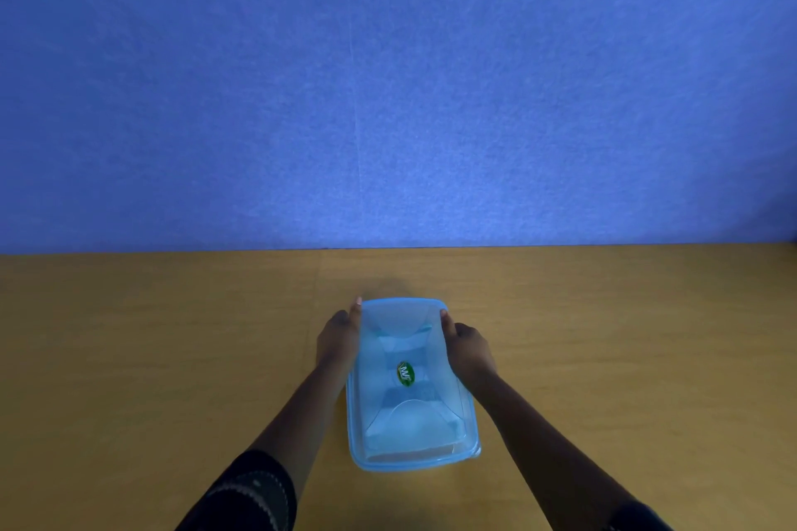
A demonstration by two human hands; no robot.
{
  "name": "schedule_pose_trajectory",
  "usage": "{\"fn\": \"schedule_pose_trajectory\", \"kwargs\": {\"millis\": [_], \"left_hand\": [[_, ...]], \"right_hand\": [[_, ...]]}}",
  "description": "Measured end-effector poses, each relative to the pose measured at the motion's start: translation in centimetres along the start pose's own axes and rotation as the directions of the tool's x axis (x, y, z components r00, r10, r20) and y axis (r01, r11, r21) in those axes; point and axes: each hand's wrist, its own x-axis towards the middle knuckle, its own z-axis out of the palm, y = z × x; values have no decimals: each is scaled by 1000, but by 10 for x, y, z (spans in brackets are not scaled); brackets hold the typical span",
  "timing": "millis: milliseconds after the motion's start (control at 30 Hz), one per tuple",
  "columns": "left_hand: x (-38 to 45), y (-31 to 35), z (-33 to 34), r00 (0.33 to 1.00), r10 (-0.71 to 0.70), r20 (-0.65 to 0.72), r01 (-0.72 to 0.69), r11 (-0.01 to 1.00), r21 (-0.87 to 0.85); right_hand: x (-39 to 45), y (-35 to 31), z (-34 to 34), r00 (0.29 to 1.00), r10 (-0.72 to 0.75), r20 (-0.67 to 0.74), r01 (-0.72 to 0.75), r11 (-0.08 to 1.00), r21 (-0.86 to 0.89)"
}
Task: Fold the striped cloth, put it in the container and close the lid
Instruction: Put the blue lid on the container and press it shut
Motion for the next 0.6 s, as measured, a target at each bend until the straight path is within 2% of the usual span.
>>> {"fn": "schedule_pose_trajectory", "kwargs": {"millis": [367, 600], "left_hand": [[-3, -5, 2, 999, 17, -42, -23, 989, -143], [-3, -6, 4, 997, 31, -70, -41, 989, -144]], "right_hand": [[2, 1, 2, 1000, 11, -18, -10, 999, 36], [9, 4, 2, 998, 16, -58, -13, 999, 37]]}}
